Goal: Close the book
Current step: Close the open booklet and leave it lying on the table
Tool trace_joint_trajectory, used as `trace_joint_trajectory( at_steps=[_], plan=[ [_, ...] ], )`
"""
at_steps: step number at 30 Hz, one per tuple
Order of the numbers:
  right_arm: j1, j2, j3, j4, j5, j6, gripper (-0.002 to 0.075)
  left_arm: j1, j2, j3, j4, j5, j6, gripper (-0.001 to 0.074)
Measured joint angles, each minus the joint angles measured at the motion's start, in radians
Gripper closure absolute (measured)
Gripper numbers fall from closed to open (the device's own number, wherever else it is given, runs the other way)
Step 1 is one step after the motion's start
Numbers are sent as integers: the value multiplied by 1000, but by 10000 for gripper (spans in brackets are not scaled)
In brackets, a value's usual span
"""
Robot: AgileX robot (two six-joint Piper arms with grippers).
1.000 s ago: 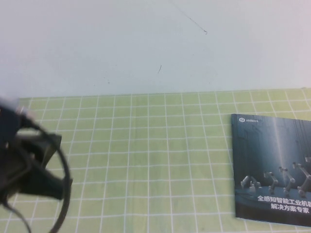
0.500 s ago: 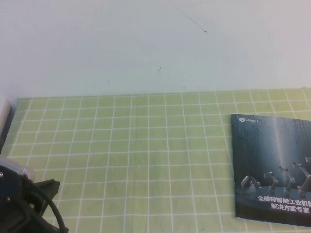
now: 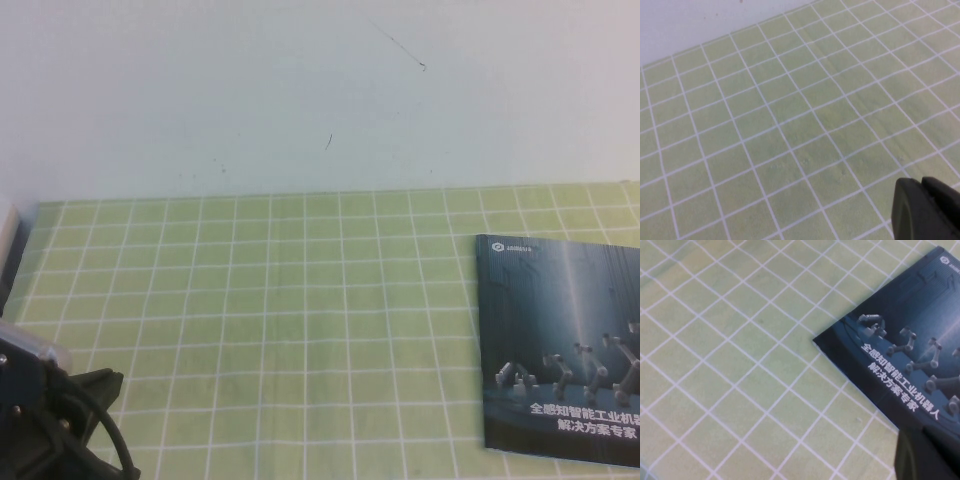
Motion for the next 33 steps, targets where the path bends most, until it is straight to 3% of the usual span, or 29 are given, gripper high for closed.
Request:
trace_joint_trajectory(
  at_steps=[10,18,26,33],
  plan=[
    [0,0,0,2,2,-5,729,18,-94,0,5,68,0,738],
    [0,0,0,4,8,-5,729,207,-369,0,5,246,0,738],
    [0,0,0,4,8,-5,729,387,-522,0,5,303,0,738],
    [0,0,0,4,8,-5,729,460,-566,22,-111,308,120,738]
  ],
)
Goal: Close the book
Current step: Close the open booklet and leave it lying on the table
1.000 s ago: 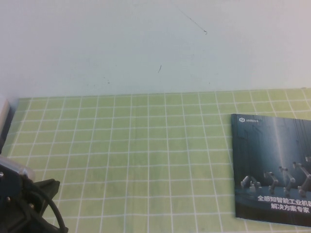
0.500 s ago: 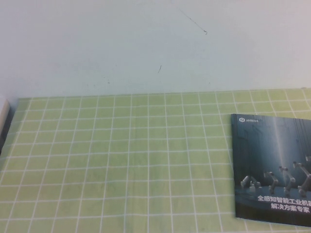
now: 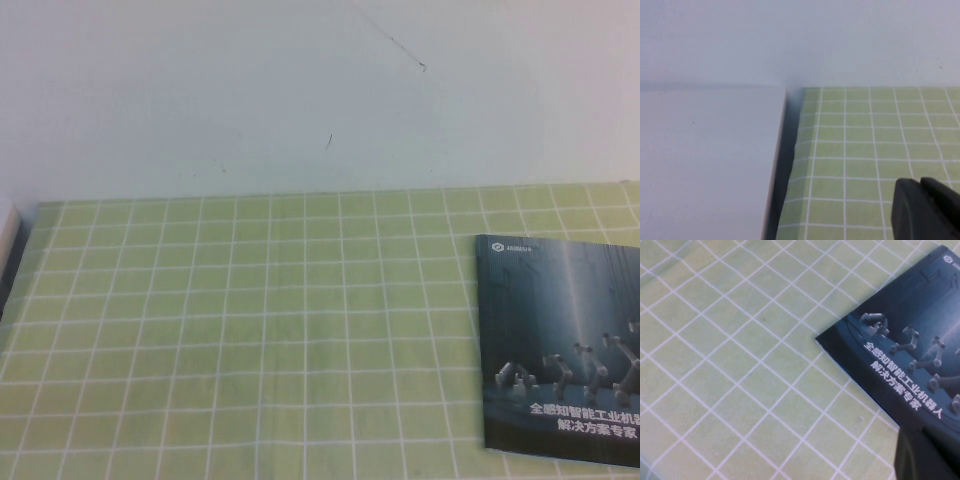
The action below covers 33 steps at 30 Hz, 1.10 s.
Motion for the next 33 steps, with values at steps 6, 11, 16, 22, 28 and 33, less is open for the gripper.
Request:
trace_joint_trajectory(
  at_steps=[6,11,16,22,28,33],
  plan=[
    [0,0,0,0,0,0,729,0,-84,159,-80,-109,107,738],
    [0,0,0,0,0,-2,729,0,-161,348,-89,-276,84,738],
    [0,0,0,0,0,-2,729,0,-166,416,-106,-385,-26,738],
    [0,0,0,0,0,-2,729,0,-170,416,-106,-381,-45,738],
    [0,0,0,0,0,-2,729,0,-170,416,-158,-391,7,738],
    [0,0,0,0,0,-2,729,0,-170,416,-326,-382,279,738]
  ],
)
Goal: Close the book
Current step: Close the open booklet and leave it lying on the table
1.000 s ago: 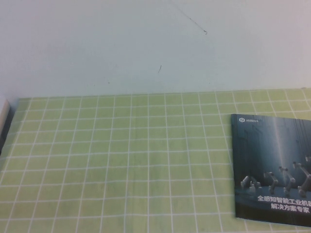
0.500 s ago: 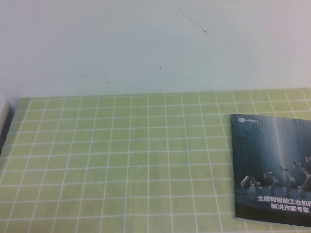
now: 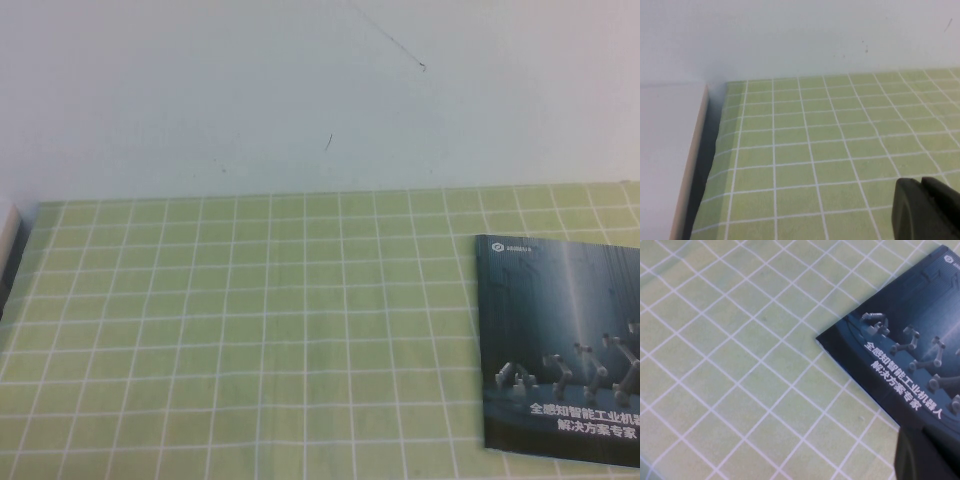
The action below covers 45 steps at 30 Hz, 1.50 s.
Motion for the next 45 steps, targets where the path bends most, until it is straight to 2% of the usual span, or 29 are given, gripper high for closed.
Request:
trace_joint_trajectory(
  at_steps=[3,7,41,45],
  plan=[
    [0,0,0,0,2,0,729,0,0,0,-41,45,85,738],
    [0,0,0,0,4,0,729,0,0,0,-75,87,111,738],
    [12,-13,4,0,4,0,729,0,0,0,-87,94,118,738],
    [13,-53,29,-44,-58,-75,729,0,0,0,-87,94,118,738]
  ],
)
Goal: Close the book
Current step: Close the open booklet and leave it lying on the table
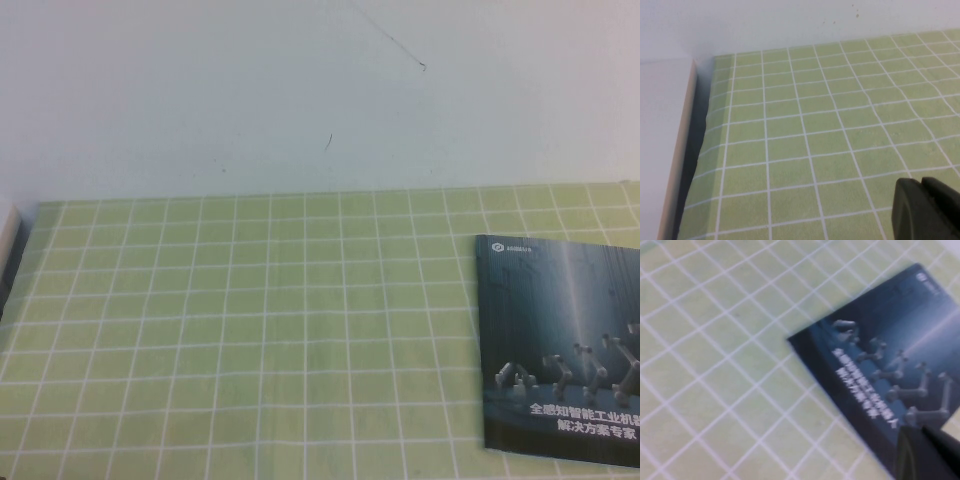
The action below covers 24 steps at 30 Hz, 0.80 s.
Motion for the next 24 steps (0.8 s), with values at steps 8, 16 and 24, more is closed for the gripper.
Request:
trace_joint_trajectory(
  at_steps=[8,16,24],
  plan=[
    [0,-183,108,-205,-283,344,729,0,0,0,0,4,2,738],
    [-2,-260,404,-444,-793,674,729,0,0,-2,0,4,2,738],
    [-2,-297,559,-446,-810,710,729,0,0,-2,0,11,2,738]
  ],
)
